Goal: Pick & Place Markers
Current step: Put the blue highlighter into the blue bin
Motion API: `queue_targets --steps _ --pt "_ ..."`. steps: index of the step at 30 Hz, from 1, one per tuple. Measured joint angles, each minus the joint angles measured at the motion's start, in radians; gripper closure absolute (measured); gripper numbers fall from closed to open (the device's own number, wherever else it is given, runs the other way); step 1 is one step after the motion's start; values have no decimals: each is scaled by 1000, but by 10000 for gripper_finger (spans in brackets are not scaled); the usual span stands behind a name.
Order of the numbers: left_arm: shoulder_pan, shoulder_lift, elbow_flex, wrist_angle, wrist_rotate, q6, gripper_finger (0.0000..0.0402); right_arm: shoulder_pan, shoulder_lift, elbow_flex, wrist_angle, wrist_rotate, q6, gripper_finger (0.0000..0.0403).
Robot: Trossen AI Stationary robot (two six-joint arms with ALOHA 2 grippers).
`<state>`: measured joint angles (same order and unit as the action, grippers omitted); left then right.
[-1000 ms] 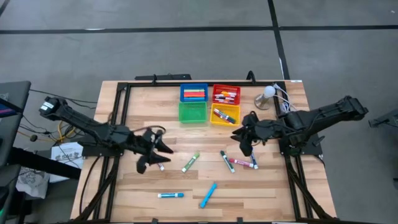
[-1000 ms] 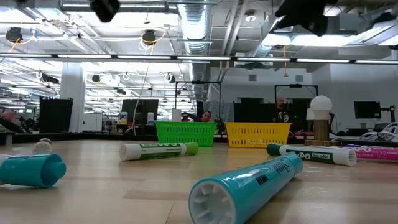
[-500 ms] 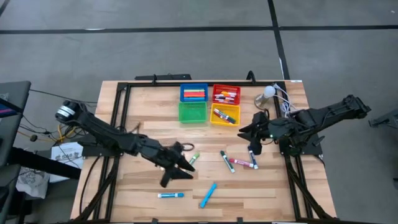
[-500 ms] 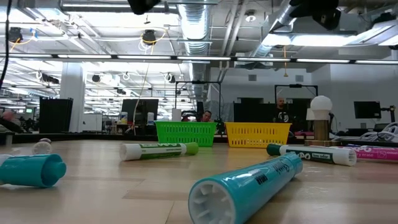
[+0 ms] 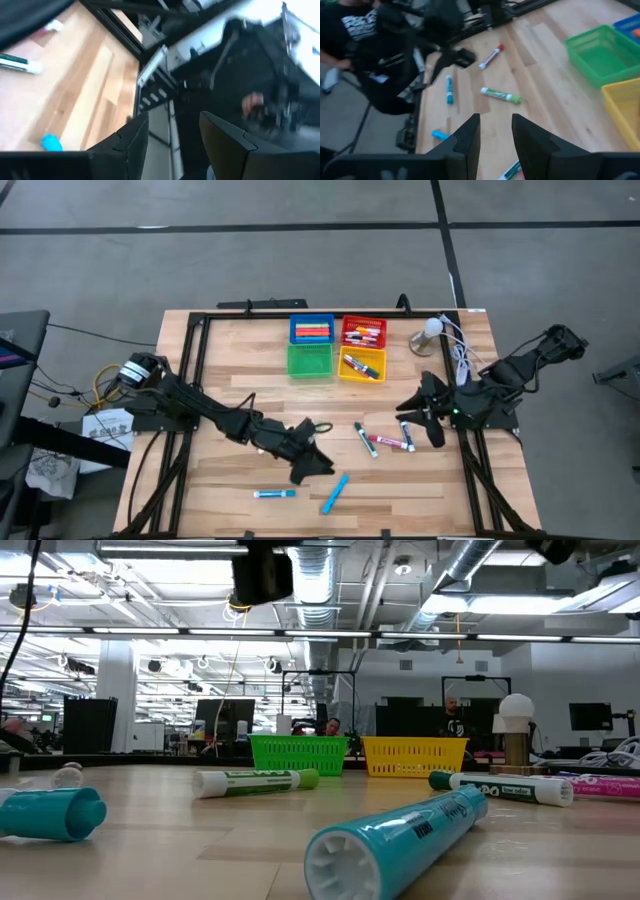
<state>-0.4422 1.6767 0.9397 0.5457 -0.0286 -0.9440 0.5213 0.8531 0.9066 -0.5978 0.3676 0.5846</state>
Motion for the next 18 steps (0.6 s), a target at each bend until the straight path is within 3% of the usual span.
queue_targets --steps 5,11,18 --pt "-23 8 67 -37 -50 -17 225 58 -4 0 -1 20 16 301" --pt "-62 58 284 -369 -132 -31 225 95 -3 0 -14 38 17 301" --pt "-59 211 502 -557 -137 -97 225 132 -4 0 -61 90 6 301"
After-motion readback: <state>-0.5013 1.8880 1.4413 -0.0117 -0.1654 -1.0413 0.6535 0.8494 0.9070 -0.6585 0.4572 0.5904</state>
